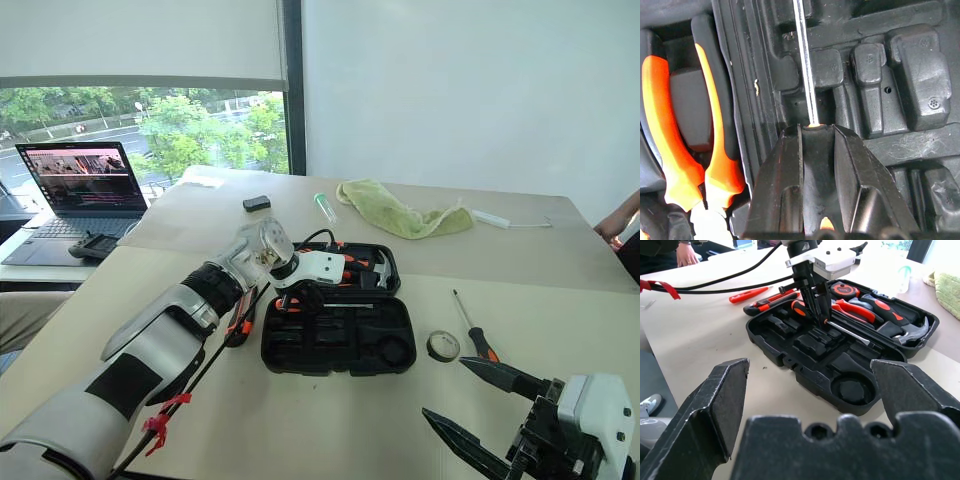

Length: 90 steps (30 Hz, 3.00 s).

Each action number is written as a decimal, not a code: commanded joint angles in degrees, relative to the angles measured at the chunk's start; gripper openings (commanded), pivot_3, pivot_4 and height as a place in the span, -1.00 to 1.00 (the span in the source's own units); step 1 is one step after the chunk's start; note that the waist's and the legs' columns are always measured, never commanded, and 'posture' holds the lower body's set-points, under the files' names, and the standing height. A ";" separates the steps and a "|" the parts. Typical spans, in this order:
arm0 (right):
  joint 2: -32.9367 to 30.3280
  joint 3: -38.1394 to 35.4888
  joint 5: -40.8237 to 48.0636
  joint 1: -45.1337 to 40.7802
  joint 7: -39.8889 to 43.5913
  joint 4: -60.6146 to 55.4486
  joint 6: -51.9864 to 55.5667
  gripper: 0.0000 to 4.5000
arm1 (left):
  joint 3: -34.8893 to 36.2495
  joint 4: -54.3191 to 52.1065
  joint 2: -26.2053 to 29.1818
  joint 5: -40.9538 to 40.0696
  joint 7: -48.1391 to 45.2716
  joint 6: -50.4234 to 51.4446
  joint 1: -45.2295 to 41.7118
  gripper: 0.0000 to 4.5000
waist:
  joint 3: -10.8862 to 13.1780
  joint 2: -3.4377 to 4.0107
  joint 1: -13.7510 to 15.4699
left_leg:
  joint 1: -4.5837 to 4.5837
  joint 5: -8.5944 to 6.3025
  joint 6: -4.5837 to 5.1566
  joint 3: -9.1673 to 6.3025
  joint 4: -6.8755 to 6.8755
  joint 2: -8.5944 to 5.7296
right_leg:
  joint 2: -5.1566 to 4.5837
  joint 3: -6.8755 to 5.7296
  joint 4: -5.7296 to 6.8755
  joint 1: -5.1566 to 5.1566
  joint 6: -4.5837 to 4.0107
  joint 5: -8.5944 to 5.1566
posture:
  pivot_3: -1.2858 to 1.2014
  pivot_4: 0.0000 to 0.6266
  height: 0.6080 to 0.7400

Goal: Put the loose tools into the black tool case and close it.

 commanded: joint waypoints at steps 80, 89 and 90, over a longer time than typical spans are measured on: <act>-0.64 8.15 -2.72 -2.26 -14.63 -5.58 2.80 1.00 | 11.77 -11.81 -5.36 -5.26 40.82 -1.98 31.55 -0.99 | -1.71 0.99 0.45 | 1.20 -0.25 0.08 -0.09 -0.37 0.16 | -0.64 -0.06 -0.87 1.16 0.00 -0.09 | 0.03 -0.52 1.00; -0.76 8.45 -2.50 -2.63 -15.35 -6.11 2.76 1.00 | 25.44 -16.04 -8.95 -20.72 33.08 -3.11 30.57 -0.99 | -1.73 1.04 0.45 | 0.87 -0.26 0.11 -0.09 -0.38 0.13 | -0.71 -0.12 -0.86 1.04 0.12 -0.07 | 0.03 -0.52 1.00; -0.81 8.58 -2.54 -2.86 -15.46 -6.09 2.69 1.00 | 27.38 -18.39 -8.98 -23.95 31.14 0.76 30.25 -0.99 | -1.70 1.03 0.43 | 0.79 -0.26 0.11 -0.10 -0.38 0.13 | -0.69 -0.14 -0.87 0.99 0.13 -0.06 | 0.03 -0.52 1.00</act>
